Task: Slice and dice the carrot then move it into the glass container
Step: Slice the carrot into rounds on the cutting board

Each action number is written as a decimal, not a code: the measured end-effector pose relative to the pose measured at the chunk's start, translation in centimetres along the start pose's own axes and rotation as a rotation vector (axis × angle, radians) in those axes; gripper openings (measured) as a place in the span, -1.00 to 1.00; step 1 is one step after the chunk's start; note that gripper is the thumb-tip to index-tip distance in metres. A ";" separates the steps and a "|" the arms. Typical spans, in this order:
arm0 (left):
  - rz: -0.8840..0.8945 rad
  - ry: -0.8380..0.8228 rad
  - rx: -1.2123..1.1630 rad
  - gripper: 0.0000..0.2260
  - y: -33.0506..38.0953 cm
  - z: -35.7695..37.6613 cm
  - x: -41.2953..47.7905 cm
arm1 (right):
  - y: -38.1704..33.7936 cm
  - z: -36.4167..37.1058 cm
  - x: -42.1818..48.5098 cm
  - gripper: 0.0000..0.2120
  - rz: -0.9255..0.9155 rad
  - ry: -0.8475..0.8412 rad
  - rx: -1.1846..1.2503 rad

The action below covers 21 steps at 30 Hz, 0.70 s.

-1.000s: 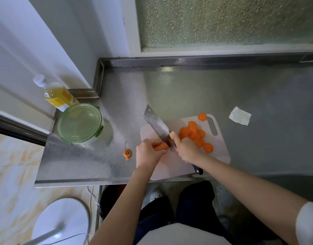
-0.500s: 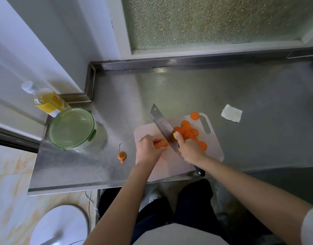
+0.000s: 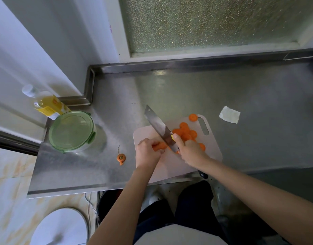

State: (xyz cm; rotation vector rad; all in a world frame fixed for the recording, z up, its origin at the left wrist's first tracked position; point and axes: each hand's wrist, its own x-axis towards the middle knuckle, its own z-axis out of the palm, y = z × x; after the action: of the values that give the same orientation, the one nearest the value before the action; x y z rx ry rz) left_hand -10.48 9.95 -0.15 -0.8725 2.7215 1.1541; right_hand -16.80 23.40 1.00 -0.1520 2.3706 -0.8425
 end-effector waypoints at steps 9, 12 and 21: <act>0.021 0.015 -0.010 -0.76 0.0 0.0 -0.1 | 0.0 0.0 -1.3 -0.43 -0.020 -0.005 0.096; 0.013 0.011 -0.025 -0.76 -0.1 -0.1 0.1 | 0.8 0.3 -1.0 -0.37 -0.013 -0.008 0.071; 0.011 0.014 0.007 -0.79 -0.2 0.3 0.2 | -1.3 -1.1 -1.6 -0.42 0.056 -0.069 -0.125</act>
State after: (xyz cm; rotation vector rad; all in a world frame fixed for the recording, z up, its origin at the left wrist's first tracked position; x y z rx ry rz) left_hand -10.53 9.91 -0.53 -0.8696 2.7429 1.1439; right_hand -16.26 23.46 3.24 -0.1626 2.3520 -0.6526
